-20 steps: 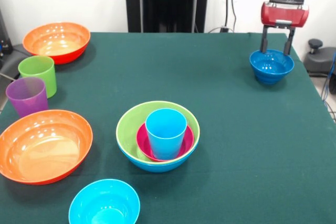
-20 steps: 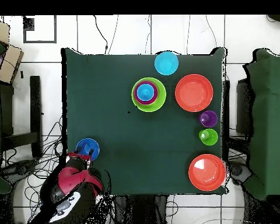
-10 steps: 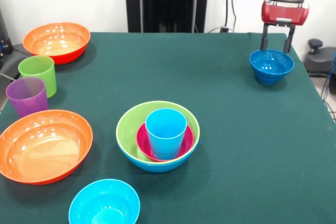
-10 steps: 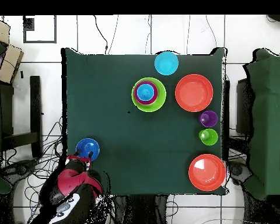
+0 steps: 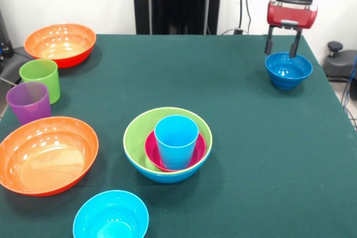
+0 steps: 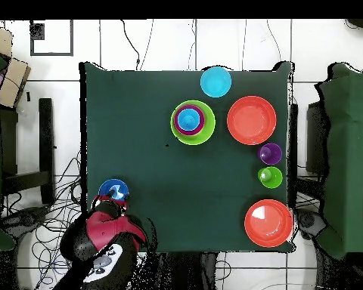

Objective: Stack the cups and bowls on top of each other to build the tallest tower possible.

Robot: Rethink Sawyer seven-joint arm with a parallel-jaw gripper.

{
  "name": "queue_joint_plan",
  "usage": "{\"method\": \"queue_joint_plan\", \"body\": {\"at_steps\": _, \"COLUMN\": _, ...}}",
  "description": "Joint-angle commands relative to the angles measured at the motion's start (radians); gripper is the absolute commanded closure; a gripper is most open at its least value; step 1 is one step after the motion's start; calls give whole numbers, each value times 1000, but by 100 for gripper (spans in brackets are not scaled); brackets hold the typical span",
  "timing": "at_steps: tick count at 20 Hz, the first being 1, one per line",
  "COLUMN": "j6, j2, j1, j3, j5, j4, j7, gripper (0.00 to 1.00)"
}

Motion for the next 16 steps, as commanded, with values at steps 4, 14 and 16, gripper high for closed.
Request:
{"method": "queue_joint_plan", "body": {"at_steps": 4, "j6": 107, "j2": 45, "j1": -61, "j3": 129, "j5": -15, "j4": -25, "j7": 57, "gripper": 0}}
{"method": "queue_joint_plan", "body": {"at_steps": 14, "j6": 108, "j2": 59, "j1": -54, "j3": 150, "j5": -20, "j4": -23, "j7": 51, "gripper": 0}}
{"method": "queue_joint_plan", "body": {"at_steps": 16, "j6": 103, "j2": 61, "j1": -46, "j3": 153, "j5": -21, "j4": -17, "j7": 54, "gripper": 0}}
